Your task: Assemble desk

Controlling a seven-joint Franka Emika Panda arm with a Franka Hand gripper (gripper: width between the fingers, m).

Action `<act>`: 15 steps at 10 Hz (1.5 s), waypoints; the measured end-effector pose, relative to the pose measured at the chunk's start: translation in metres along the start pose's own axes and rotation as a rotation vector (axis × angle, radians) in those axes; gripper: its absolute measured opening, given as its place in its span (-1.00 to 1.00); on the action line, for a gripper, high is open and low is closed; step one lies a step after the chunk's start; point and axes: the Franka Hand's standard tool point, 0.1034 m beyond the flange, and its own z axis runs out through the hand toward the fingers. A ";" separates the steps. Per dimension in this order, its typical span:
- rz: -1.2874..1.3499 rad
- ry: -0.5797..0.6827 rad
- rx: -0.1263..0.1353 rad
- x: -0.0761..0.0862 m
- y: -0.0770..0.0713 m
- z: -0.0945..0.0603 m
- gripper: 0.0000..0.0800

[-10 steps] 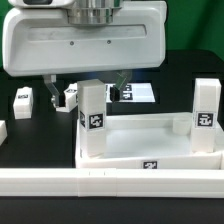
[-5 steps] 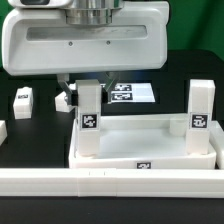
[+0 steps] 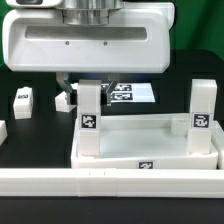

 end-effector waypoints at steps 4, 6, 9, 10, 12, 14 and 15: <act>0.335 -0.004 0.020 -0.001 -0.001 0.001 -0.27; 0.556 -0.004 0.039 -0.001 0.003 0.002 -0.27; 0.894 -0.021 0.074 -0.001 0.007 0.002 -0.27; 0.963 -0.025 0.073 -0.001 0.007 0.002 -0.27; 1.093 -0.030 0.073 -0.001 0.005 0.002 -0.27; 1.135 -0.031 0.073 -0.001 0.004 0.002 -0.27; 1.107 -0.030 0.072 -0.001 0.003 0.002 -0.27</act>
Offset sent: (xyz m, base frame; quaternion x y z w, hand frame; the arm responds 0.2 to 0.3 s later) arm -0.0125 0.0023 -0.0022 0.0159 -0.0233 0.2738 0.9614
